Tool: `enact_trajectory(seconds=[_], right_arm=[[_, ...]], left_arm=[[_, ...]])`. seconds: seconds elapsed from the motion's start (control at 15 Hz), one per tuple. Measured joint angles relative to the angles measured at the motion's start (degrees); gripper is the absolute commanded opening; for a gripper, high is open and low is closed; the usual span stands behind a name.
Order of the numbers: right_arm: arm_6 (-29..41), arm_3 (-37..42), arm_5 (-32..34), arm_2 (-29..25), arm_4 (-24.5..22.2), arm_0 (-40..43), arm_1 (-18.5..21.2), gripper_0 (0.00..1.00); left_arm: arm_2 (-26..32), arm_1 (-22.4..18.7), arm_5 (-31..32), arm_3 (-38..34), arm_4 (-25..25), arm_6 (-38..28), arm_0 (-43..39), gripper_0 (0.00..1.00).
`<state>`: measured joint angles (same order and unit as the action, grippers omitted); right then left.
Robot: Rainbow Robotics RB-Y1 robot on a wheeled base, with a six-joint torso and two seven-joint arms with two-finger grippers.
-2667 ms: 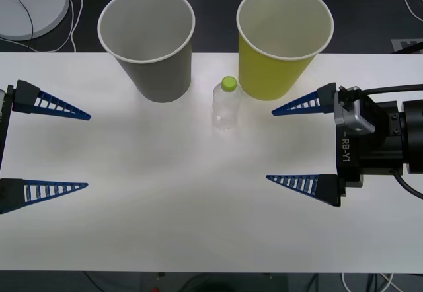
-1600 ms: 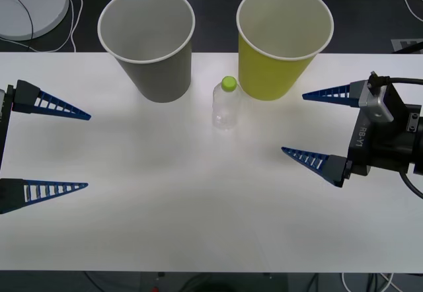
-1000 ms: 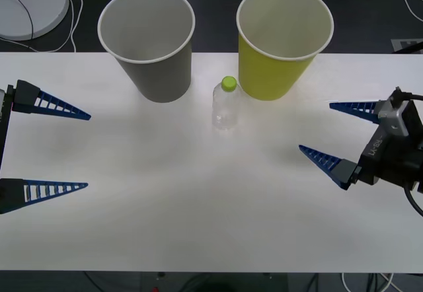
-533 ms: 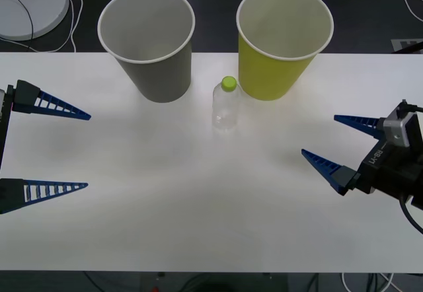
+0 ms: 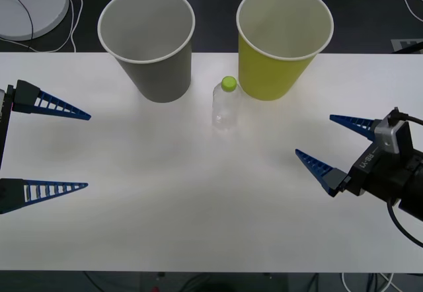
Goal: Put the can into the green bin and the plastic bottle into the gray bin
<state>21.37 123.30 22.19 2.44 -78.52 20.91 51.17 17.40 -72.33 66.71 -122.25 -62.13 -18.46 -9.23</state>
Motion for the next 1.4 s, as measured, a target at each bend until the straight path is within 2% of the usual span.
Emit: enact_trajectory(seconds=[0.6,1.13,1.4], right_arm=[[-4.06,-5.11,0.0,5.89,-0.68,-6.23,-5.74,1.0],[-7.32,-12.52,-0.04,9.92,-2.92,-13.79,-13.22,1.0],[-8.42,-15.46,-0.23,11.55,-3.34,-17.0,-15.43,1.0]], left_arm=[[0.0,0.0,0.0,0.0,0.0,0.0,0.0,1.0],[0.0,0.0,0.0,0.0,0.0,0.0,0.0,1.0],[0.0,0.0,0.0,0.0,0.0,0.0,0.0,1.0]])
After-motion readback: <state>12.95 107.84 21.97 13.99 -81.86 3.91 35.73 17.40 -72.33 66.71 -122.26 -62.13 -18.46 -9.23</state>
